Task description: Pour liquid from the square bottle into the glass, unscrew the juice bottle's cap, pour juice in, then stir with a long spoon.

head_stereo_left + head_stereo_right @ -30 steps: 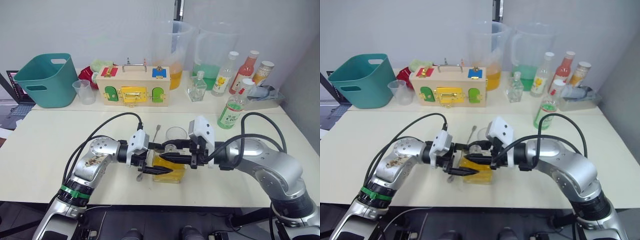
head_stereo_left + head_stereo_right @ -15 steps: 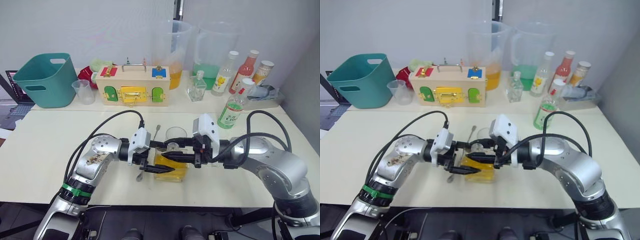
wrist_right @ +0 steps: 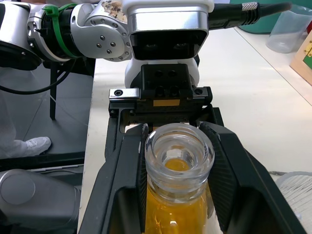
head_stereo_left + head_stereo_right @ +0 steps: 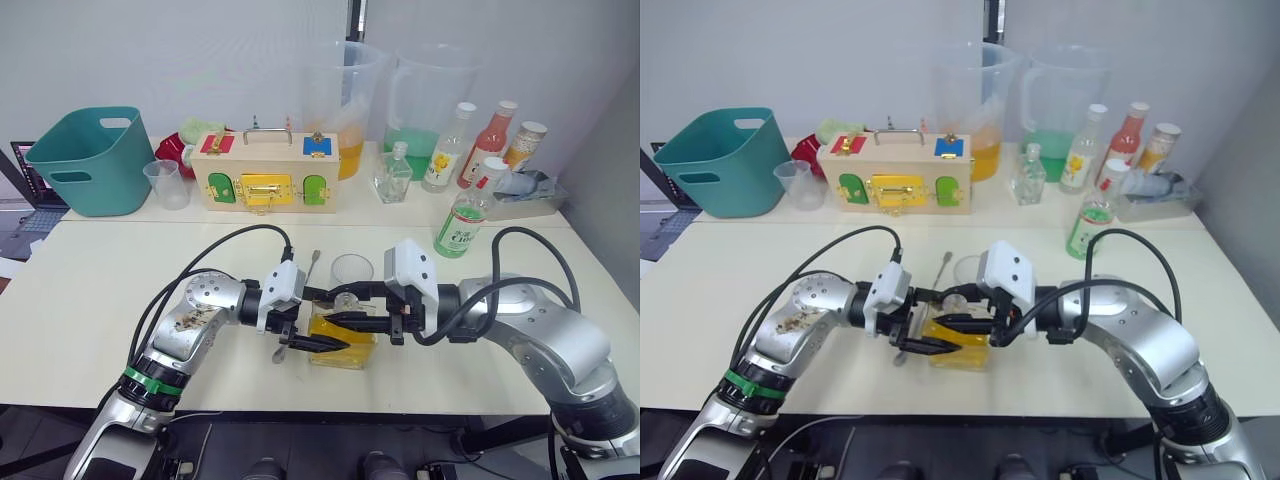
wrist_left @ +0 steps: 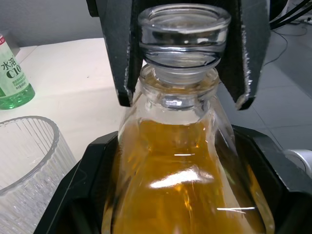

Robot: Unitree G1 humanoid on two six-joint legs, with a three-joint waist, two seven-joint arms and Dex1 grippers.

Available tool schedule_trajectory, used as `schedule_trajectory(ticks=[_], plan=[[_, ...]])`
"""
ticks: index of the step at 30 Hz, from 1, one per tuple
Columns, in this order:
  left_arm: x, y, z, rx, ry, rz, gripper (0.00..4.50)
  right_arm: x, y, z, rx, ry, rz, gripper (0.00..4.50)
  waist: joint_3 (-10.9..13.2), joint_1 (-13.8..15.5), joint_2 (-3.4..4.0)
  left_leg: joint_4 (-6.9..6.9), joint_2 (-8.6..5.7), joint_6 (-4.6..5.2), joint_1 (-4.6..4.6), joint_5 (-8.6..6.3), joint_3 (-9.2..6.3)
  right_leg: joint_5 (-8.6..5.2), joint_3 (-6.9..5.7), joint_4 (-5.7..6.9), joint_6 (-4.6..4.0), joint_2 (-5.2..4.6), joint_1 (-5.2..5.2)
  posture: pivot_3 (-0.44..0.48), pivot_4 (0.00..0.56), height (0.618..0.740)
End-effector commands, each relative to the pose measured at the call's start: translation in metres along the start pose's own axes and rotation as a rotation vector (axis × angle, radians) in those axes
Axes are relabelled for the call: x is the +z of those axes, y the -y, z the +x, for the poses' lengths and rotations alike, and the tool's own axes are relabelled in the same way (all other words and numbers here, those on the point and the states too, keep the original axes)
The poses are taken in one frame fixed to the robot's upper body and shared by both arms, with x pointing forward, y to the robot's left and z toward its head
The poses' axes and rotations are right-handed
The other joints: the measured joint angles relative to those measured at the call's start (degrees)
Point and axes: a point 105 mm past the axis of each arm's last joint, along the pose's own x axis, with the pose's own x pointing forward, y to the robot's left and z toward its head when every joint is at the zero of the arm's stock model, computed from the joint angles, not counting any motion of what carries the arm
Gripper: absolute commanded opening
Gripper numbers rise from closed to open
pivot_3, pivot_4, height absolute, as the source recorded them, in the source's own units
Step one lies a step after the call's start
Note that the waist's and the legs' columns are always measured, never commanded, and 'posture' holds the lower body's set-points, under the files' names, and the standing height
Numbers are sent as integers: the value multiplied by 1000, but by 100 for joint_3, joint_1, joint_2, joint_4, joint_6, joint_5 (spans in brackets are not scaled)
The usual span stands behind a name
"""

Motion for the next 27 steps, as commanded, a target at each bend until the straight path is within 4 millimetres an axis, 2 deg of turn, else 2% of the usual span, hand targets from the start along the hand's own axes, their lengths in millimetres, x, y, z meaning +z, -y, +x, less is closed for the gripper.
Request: schedule_trajectory(ticks=[1, 10, 14, 17, 21, 25, 27], plan=[[-33, 6, -5, -3, -122, -117, 2796, 38, -6, -4, 30, 174, -49, 1130, 0, -14, 0, 0, 0, 0, 0, 0, 0, 0, 0, 0, 0, 0, 0, 0, 150, 740], [-36, 6, -4, -1, -125, -124, 2796, 27, 7, -10, -46, 167, 143, 1130, -19, -81, -7, -6, 2, 5, 41, -3, -2, 0, -1, 0, 0, 2, 42, 0, 150, 740], [-35, 6, -5, 1, -125, -124, 2796, 33, 3, -10, -29, 213, 124, 1130, -19, -107, -7, -8, 2, 5, 63, -3, -2, -2, 0, -8, 0, 2, 67, 0, 150, 740], [-34, 5, -5, 6, -120, -124, 2796, 45, 4, -20, -43, 270, 102, 1130, -19, -109, -7, -11, 2, 6, 75, -4, -2, -3, -1, -10, 1, 2, 79, 0, 150, 740], [-31, 3, -5, 8, -97, -123, 2796, 48, 16, -50, -125, 276, 103, 1130, -19, -100, -7, -11, 2, 6, 74, -4, -3, -3, -1, -13, 1, 1, 82, 0, 150, 740], [-25, 1, -5, 19, -61, -123, 2796, 25, 47, -115, -397, 143, 107, 1130, -20, -88, -7, -16, 2, 8, 81, -5, -3, -4, -2, -26, 2, 2, 94, 0, 150, 740], [-23, 1, -4, 23, -51, -122, 2796, 14, 54, -138, -485, 92, 116, 1130, -20, -83, -6, -16, 2, 8, 79, -5, -1, -5, -1, -40, 4, 0, 99, 0, 150, 740]])
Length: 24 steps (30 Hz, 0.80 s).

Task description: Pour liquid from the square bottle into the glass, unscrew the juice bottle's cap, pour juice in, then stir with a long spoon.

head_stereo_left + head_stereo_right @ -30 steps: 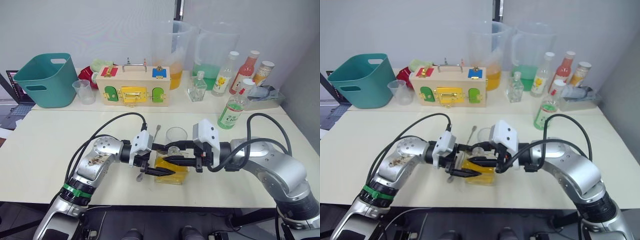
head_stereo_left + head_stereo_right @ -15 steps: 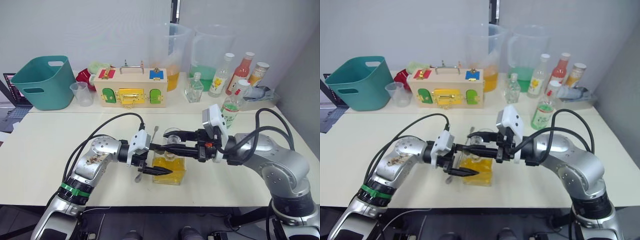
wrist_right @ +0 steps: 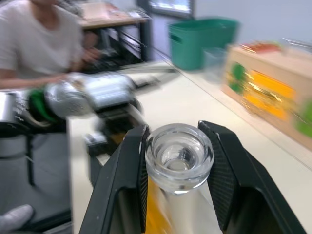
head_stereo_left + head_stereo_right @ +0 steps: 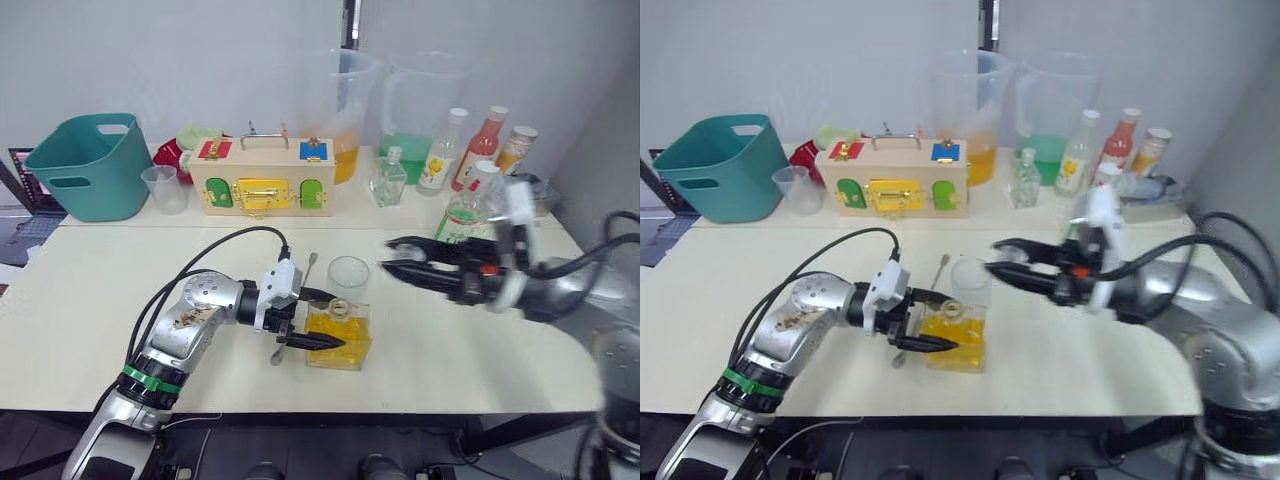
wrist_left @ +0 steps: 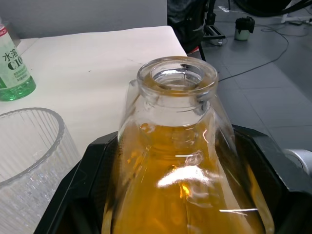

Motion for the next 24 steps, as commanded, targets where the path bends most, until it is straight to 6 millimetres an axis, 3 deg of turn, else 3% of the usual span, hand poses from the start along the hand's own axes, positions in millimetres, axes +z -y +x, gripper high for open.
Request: schedule_trajectory(ticks=[1, 5, 9, 15, 20, 24], plan=[[-18, 3, -1, 4, -45, -77, 2796, 3, 32, -40, -196, -9, -49, 1130, 0, -9, 1, 0, 0, 0, 1, 0, 1, 0, 1, 0, 1, 0, 0, 0, 150, 740], [-16, 4, 0, 3, -34, -74, 2796, -20, 65, -76, -403, -58, 0, 1130, -1, -18, 2, 0, 1, 7, 6, -4, 7, -1, 5, 1, 0, 1, 2, 0, 150, 740], [-10, 0, 2, 40, -2, -81, 2796, -60, 109, -118, -690, -134, 9, 1130, -1, -18, 4, 0, -1, 7, 6, -4, 11, -3, 9, -2, 3, -1, 3, 0, 150, 740], [-8, -4, 3, 88, -11, -42, 2796, -109, 145, -151, -967, -166, 59, 1130, -3, -27, 12, 0, -4, 7, 7, -4, 14, -3, 15, -2, 3, -2, 4, 0, 150, 740], [-11, -3, 0, 111, -24, -40, 2796, -143, 152, -150, -1023, -179, 68, 1130, -5, -22, 19, 0, -5, 7, 8, -4, 15, -3, 16, -2, 3, -2, 5, 0, 150, 740], [-12, -2, 0, 116, -30, -40, 2796, -153, 152, -142, -1019, -166, 68, 1130, -7, -33, 26, 0, -5, 7, 11, -4, 15, -3, 17, -2, 3, -3, 8, 0, 150, 740]])
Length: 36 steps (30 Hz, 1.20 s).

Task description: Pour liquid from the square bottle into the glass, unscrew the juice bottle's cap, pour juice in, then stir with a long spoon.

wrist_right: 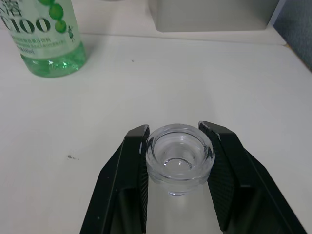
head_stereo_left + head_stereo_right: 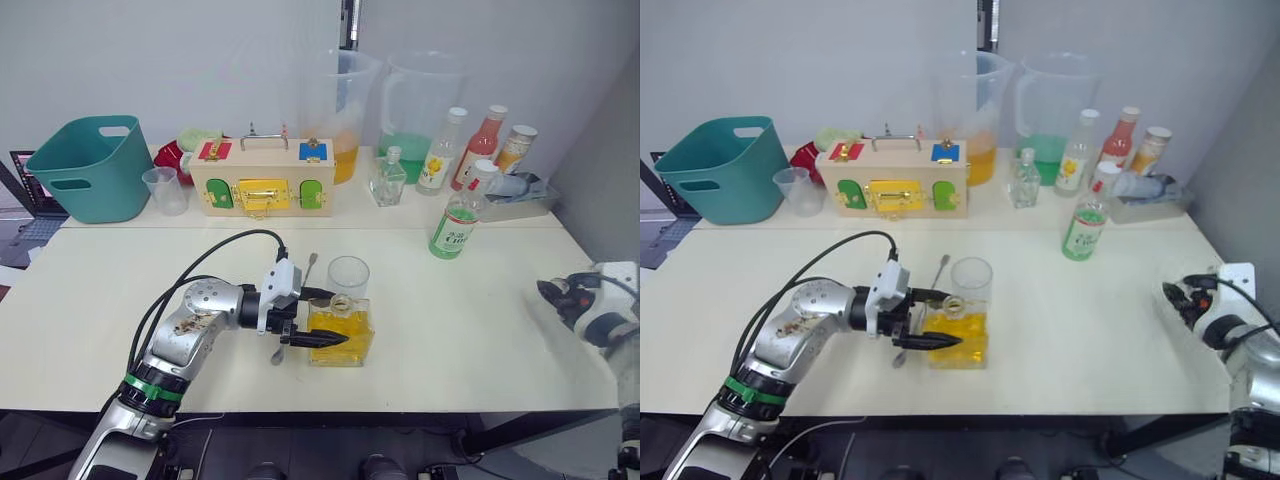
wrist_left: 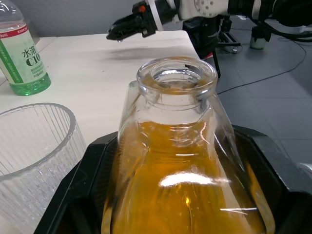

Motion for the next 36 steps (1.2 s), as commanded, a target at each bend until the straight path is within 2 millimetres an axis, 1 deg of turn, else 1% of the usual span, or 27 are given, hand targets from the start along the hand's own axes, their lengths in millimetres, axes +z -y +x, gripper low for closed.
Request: schedule_trajectory(ticks=[1, 9, 11, 13, 14, 15, 16, 18, 19, 21, 22, 24, 25, 27, 30, 33, 35, 36], plan=[[-11, -1, -2, 38, -52, -18, 2796, 13, 2, 3, -16, 68, -35, 1130, -1, 0, 6, 0, 0, 0, 0, 0, 0, 0, 0, 0, 0, 0, 0, 0, 150, 740], [-12, 0, -5, 52, -57, -23, 2796, -1, -1, 5, -22, 58, 28, 1130, -2, -8, 9, 0, 0, 0, 1, 0, 0, 0, 1, 0, 0, 0, 1, 0, 150, 740], [-13, 0, -5, 52, -64, -21, 2796, -1, -1, 4, -12, 60, 46, 2157, -2, -10, 9, 0, 0, 0, 1, 0, 0, 0, 1, 0, 0, 0, 1, 0, 150, 740], [-14, 1, -4, 45, -72, -18, 2796, 0, -1, 4, -7, 60, 45, 2740, -3, -11, 9, 0, 0, 0, 2, 0, 0, 0, 1, 0, 0, 0, 1, 0, 150, 740], [-15, 2, -4, 41, -74, -18, 2796, 3, 0, 3, -2, 69, 41, 3110, -3, -12, 9, 0, 0, 0, 2, 0, 0, 0, 1, 0, 0, 1, 2, 0, 150, 740], [-16, 2, -4, 39, -74, -18, 2796, 5, 1, 2, 1, 76, 39, 3384, -3, -12, 10, 0, 0, 0, 3, 0, 0, 0, 1, 0, 0, 1, 2, 0, 150, 740], [-16, 2, -4, 38, -75, -19, 2796, 6, 1, 2, 4, 80, 37, 3786, -3, -13, 10, 0, 0, 0, 3, 0, 0, 0, 1, 0, 0, 1, 2, 0, 150, 740], [-16, 2, -4, 38, -73, -19, 2796, 16, 3, -2, 17, 110, 22, 4449, -3, -12, 10, -1, 0, 0, 3, 0, 0, 0, 1, 0, 0, 1, 2, 0, 150, 740], [-16, 2, -4, 37, -72, -20, 2796, 25, 4, -4, 31, 129, -3, 4481, -3, -10, 10, -1, 0, 0, 3, 0, 0, 0, 2, 0, 0, 1, 2, 0, 150, 740], [-16, 2, -4, 37, -70, -20, 2796, 33, 4, -7, 48, 147, -32, 4481, -3, -10, 12, -1, -1, 0, 3, 0, 0, 0, 2, -1, 0, 1, 2, 0, 150, 740], [-16, 2, -4, 38, -68, -21, 2796, 40, 2, -10, 73, 161, -51, 4481, -3, -10, 12, -1, -1, 0, 3, 0, 0, 0, 2, -1, 0, 0, 2, 0, 150, 740], [-16, 1, -4, 39, -64, -23, 2796, 58, -1, -15, 130, 191, -83, 4481, -4, -9, 14, -1, 0, 0, 3, 0, 0, 0, 2, -1, 0, 1, 2, 0, 150, 740], [-16, 1, -4, 39, -61, -24, 2796, 71, -5, -20, 173, 207, -106, 4481, -5, -8, 15, -1, 0, 0, 3, 0, 0, 0, 2, -1, 1, 1, 3, 0, 150, 740], [-15, 1, -4, 39, -57, -26, 2796, 87, -14, -27, 257, 222, -126, 4481, -6, -8, 19, -1, -1, 0, 3, 0, 0, 0, 2, -2, 1, 1, 3, 0, 150, 740], [-15, 1, -5, 38, -50, -27, 2796, 105, -47, -46, 501, 196, -120, 4481, -6, -4, 20, -1, 1, 0, 5, 0, -2, -1, 0, -1, 1, 2, 6, 0, 150, 740], [-13, 2, -6, 36, -45, -26, 2796, 108, -71, -62, 655, 129, -122, 4481, -7, 1, 20, -1, 1, 0, 4, 0, -3, -2, 0, -4, 3, 1, 9, 0, 150, 740], [-10, 4, -7, 36, -46, -32, 2796, 115, -96, -74, 781, 88, -157, 4481, -7, -4, 21, -1, 1, 0, 4, 0, -3, -2, 0, -5, 4, 1, 9, 0, 150, 740], [-10, 4, -8, 35, -48, -33, 2796, 116, -103, -76, 808, 79, -166, 4481, -7, -14, 21, -1, 1, 0, 5, -1, -2, -2, 1, -4, 4, 2, 7, 0, 150, 740]])
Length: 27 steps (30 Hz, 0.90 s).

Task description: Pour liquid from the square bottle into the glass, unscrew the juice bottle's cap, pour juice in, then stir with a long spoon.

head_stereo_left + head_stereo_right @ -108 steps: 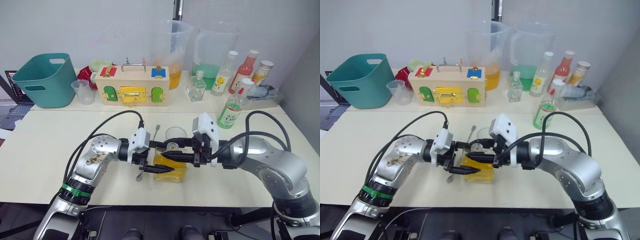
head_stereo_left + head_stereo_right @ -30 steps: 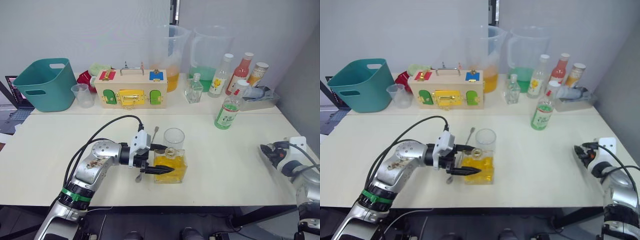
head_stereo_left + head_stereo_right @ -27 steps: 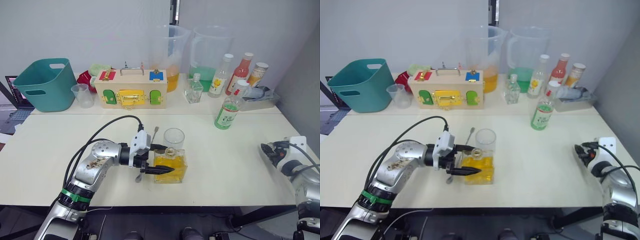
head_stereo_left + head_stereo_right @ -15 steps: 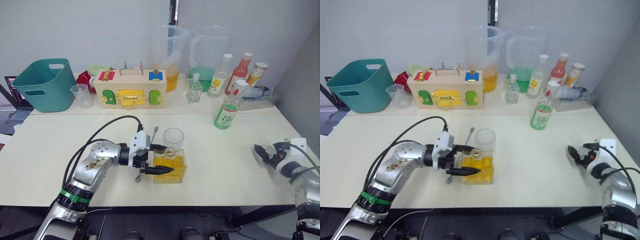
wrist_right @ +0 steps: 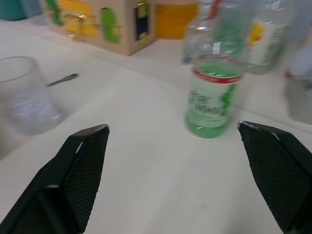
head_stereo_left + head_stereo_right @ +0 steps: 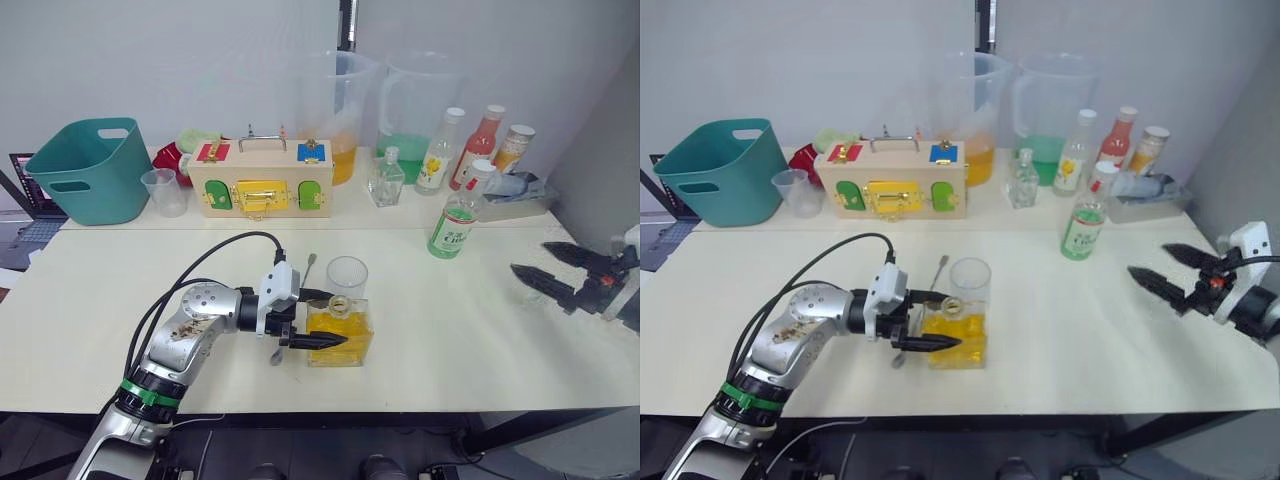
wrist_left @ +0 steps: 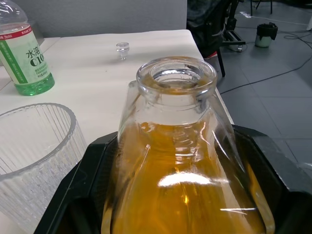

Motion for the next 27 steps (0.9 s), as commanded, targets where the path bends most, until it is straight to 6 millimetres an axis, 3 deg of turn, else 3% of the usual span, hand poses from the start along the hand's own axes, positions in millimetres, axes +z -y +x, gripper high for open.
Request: schedule_trajectory(ticks=[1, 11, 17, 21, 27], plan=[[-6, 4, -6, 10, -44, -35, 2796, 27, -32, 9, 152, 5, -44, 4481, 0, -21, 0, 0, 2, 0, 1, 0, 0, 0, 0, 1, 0, 2, 0, 0, 150, 740], [24, 14, -31, 77, 62, -110, 2796, 39, -89, 37, 478, -23, -10, 4481, 10, -7, -2, -2, 4, 2, -31, -2, -5, -3, -6, -4, 1, 1, -26, 0, 150, 740], [33, 16, -59, 183, 84, -143, 2796, 41, -94, 47, 563, -24, -14, 4481, 31, -3, -6, -2, 6, 2, -48, -1, -5, -3, -8, -1, 0, 1, -47, 0, 150, 740], [40, 9, -89, 298, 43, -115, 2796, 35, -94, 50, 607, -68, 16, 4481, 40, 5, -19, -1, 5, 2, -64, -1, -5, -2, -8, 4, 0, 0, -65, 0, 150, 740], [61, -5, -117, 380, -4, -51, 2796, 29, -92, 53, 628, -81, 30, 4481, 45, 42, -27, 1, 2, 0, -106, 0, -5, 0, -8, 18, -3, -2, -119, 0, 150, 740]])
